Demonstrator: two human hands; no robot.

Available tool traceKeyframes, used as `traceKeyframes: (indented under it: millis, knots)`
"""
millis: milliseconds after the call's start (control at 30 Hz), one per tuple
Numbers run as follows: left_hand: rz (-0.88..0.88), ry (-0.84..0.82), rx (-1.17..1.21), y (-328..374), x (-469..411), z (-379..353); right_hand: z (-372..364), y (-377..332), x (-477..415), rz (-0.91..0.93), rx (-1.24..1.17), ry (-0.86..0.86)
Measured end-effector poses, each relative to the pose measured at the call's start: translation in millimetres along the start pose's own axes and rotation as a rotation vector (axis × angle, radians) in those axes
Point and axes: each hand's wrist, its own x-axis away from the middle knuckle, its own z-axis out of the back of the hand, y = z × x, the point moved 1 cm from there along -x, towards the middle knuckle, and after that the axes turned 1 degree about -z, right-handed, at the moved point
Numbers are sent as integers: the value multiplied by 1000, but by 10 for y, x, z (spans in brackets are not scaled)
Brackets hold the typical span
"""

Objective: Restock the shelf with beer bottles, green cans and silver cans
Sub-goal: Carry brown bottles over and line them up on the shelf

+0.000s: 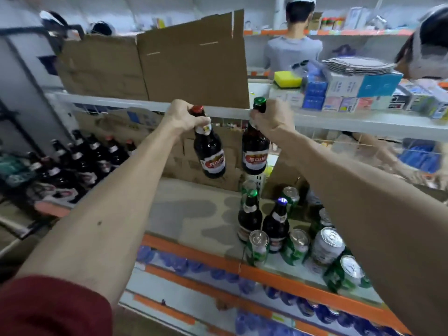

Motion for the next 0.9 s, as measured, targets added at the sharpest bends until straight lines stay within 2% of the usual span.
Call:
traceKeyframes:
  millis: [200, 467, 667, 900]
  knots:
    - [154, 72, -52, -925, 270, 839, -890, -829, 189, 125, -82, -182]
    - [326, 106, -123, -2346, 386, 1902, -2349, -2029, 600, 135, -104, -355]
    - [352, 112, -189, -3149, 315, 2517, -3185, -2732, 784, 128, -89, -407]
    - [348, 58, -197, -3553, -85, 2803, -3750, -3109, 473, 124, -64, -398]
